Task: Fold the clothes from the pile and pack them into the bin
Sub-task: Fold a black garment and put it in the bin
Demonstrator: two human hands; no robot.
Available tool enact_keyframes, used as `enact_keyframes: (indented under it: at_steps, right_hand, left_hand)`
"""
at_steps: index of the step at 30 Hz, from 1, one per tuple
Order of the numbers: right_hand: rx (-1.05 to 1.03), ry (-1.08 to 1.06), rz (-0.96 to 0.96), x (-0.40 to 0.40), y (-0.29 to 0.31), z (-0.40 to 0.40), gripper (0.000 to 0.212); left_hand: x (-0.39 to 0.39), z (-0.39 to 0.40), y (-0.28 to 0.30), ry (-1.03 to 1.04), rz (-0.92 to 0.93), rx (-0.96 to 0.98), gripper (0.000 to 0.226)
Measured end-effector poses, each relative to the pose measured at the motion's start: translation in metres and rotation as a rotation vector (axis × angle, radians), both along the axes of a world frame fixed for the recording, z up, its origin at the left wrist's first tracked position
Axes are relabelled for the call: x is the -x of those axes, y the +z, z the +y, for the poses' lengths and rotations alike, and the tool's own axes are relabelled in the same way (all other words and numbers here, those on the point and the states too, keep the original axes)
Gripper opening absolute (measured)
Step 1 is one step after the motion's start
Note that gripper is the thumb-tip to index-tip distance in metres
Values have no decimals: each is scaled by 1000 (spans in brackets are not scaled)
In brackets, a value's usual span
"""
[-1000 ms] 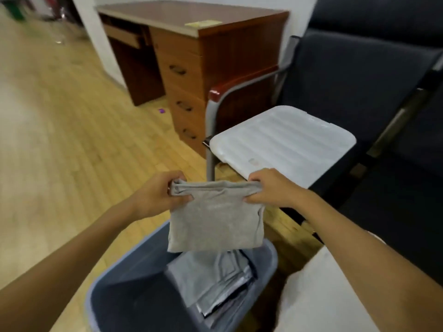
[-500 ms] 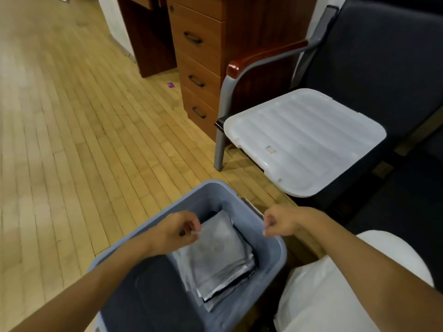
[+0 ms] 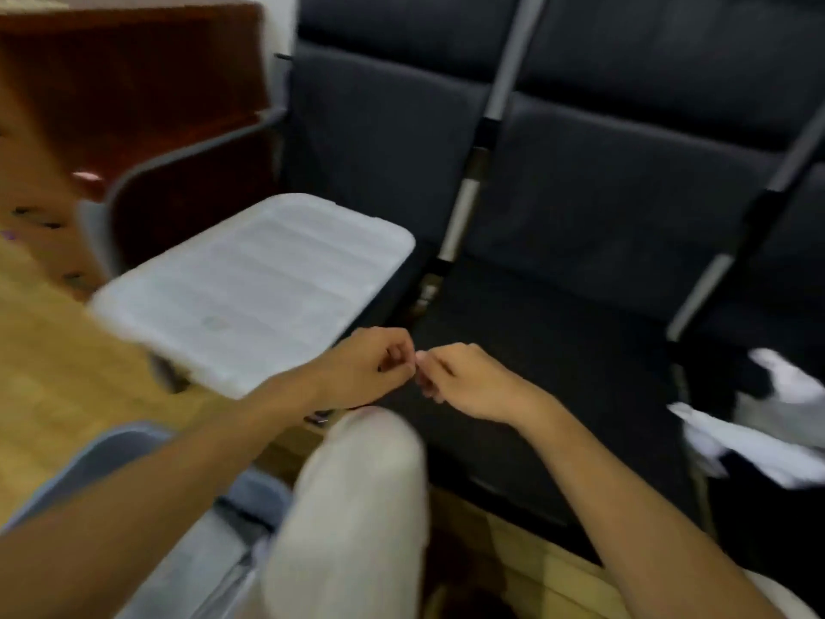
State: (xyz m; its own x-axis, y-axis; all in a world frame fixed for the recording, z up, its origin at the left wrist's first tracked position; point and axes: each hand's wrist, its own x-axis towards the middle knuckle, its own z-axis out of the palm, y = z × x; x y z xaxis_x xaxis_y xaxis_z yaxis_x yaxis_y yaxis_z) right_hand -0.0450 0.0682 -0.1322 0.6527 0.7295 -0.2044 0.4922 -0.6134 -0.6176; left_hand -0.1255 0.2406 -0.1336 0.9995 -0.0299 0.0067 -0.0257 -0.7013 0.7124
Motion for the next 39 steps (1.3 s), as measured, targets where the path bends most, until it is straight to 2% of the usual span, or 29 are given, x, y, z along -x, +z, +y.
enact_keyframes:
  at_steps: [4,10,14,17,18,21,22,23,25,27,28,30,32,35,37,38,39]
  right_hand:
    - [-90,-262,69,-37,-22,-97,45]
    - [8,-819,-72,-77,-71,-294,19]
    - [-22,-1269,-251,-82,-77,-396,42]
    - [-9,-1439,-106,-77,-92,-430,67]
    - [-14,-1479,-141,-73,-94,-435,69]
    - [-61,-1672,-591,-66,-78,-443,56]
    - [-23,-1737,-688,-66,-73,-448,56]
    - [73,-1774,-697,-66,-70,-452,60]
    - [270,-1766,-501,-69,-75,-464,57]
    - [178,-1803,-340,-73,-80,-473,40]
    - [53,-1857,-353,-76,-80,-472,36]
    - [-132,-1947,-474,-78,-73,-467,39]
    - [-254,-1928,-618,-76,-60,-455,40]
    - [-395,-1677,-866,-75,-24,-429,42]
    - [-512,-1425,-1015,-71,17,-393,32]
    - [-566,-1334,-1073,-66,38,-374,30]
    - [-639,-1269,-1106,-62,59,-352,35]
  left_hand:
    - [-72,-92,-6,-152,49,-41,17]
    - [-138,-227,-42,-454,257,-138,12]
    - [-162,-259,-60,-443,236,-190,16]
    - [-173,-271,-66,-480,237,-283,15]
    - [-173,-275,-65,-493,229,-286,15]
    - [-169,-281,-57,-524,199,-287,14]
    - [-168,-279,-54,-525,174,-318,14]
    - [-167,-274,-50,-521,146,-343,15]
    - [-167,-264,-46,-509,120,-371,16]
    - [-167,-255,-43,-495,115,-381,16]
    - [-165,-249,-41,-482,105,-385,15]
    - [-164,-241,-37,-463,99,-381,15]
    - [-163,-232,-31,-440,96,-373,15]
    - [-163,-223,-24,-403,65,-280,13]
    - [-161,-218,-19,-379,37,-94,9]
    - [-160,-219,-16,-380,25,23,20]
    - [-157,-217,-12,-379,22,127,41]
